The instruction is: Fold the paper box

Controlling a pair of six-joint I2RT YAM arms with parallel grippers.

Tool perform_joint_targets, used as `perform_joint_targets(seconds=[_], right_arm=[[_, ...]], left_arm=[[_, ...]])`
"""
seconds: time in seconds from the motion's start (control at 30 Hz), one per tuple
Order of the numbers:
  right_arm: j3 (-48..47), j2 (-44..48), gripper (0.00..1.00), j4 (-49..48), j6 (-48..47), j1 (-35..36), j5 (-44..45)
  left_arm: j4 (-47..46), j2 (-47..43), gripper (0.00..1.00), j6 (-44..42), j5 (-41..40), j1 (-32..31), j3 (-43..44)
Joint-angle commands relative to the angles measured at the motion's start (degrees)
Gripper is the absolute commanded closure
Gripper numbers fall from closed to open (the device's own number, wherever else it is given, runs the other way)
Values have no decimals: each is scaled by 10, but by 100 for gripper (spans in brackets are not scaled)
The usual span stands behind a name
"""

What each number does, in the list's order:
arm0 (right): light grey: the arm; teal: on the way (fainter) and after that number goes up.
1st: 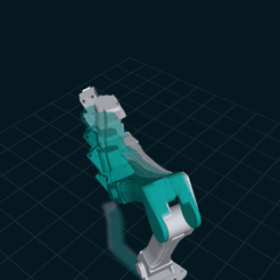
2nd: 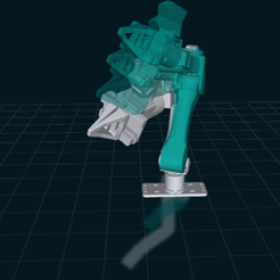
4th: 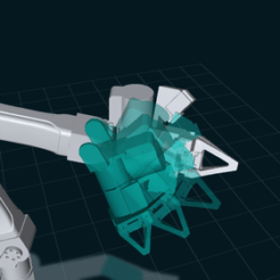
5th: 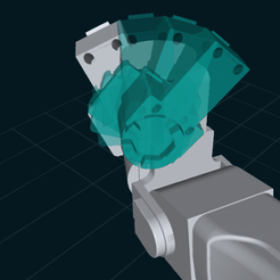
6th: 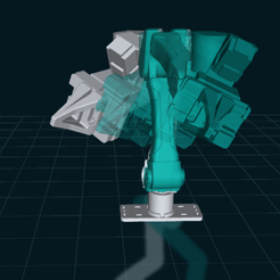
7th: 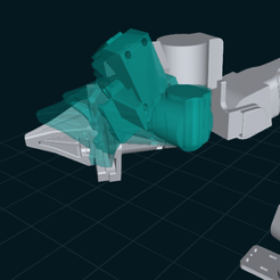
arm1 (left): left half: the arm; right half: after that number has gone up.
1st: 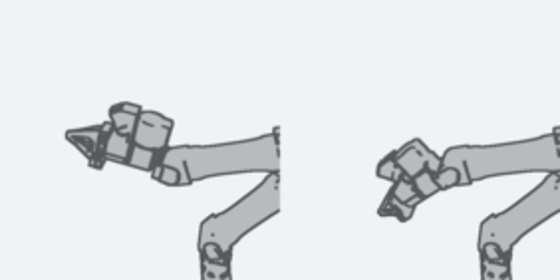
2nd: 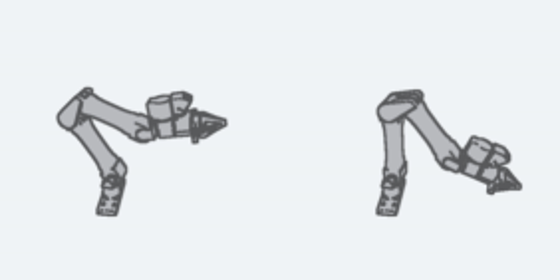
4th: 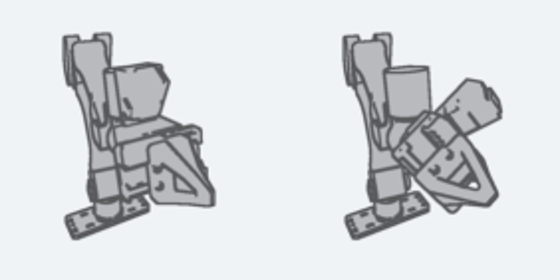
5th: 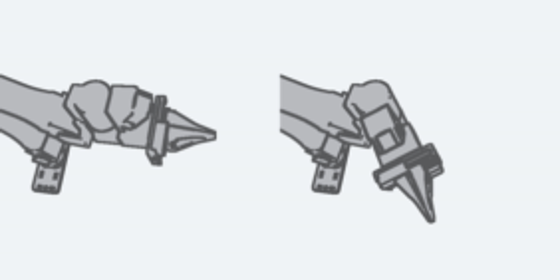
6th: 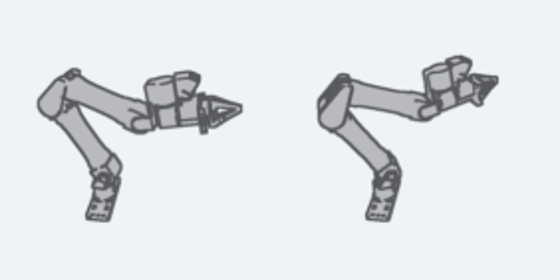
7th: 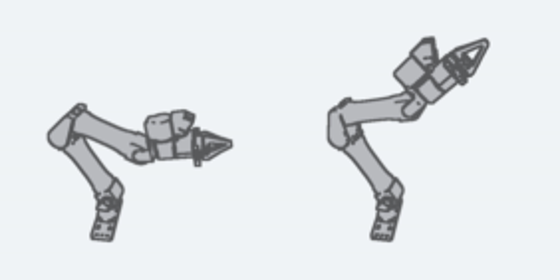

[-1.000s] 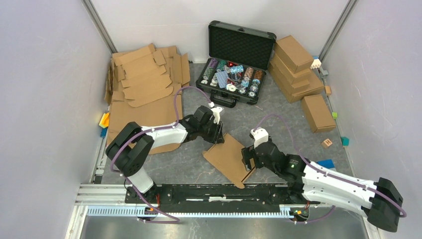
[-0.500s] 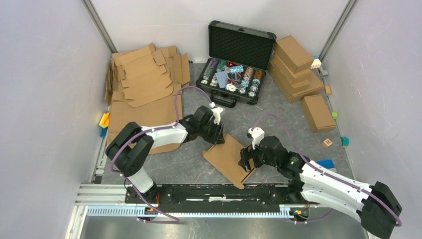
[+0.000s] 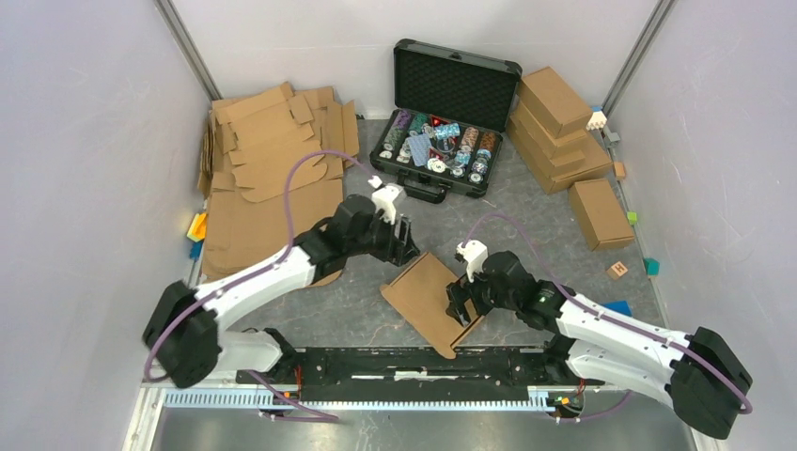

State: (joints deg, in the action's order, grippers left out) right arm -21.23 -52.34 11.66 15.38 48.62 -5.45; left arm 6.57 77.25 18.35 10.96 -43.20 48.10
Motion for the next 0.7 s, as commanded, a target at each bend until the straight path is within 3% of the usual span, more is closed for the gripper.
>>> perform_joint_targets(seconds=[0.0,0.2,0.33,0.37,0.5,0.67], right_arm=[[-37,-4,2,-16,-15,-1,5],[-59,-4,2,-9,-51,-1,-2],[-67,-4,2,-4,-57,-1,10],[-69,-6,2,-5,-57,-1,16],[-70,-12,2,-14,-43,0,69],[-61,-18,11,-47,-19,-1,90]], left_arm=[[29,-107,30,46,-42,0,-60],[45,-261,50,148,-56,0,-195],[60,-346,90,198,-53,0,-266],[64,-357,96,208,-51,-1,-276],[61,-378,98,233,-38,0,-313],[10,-353,98,256,-14,-1,-352]])
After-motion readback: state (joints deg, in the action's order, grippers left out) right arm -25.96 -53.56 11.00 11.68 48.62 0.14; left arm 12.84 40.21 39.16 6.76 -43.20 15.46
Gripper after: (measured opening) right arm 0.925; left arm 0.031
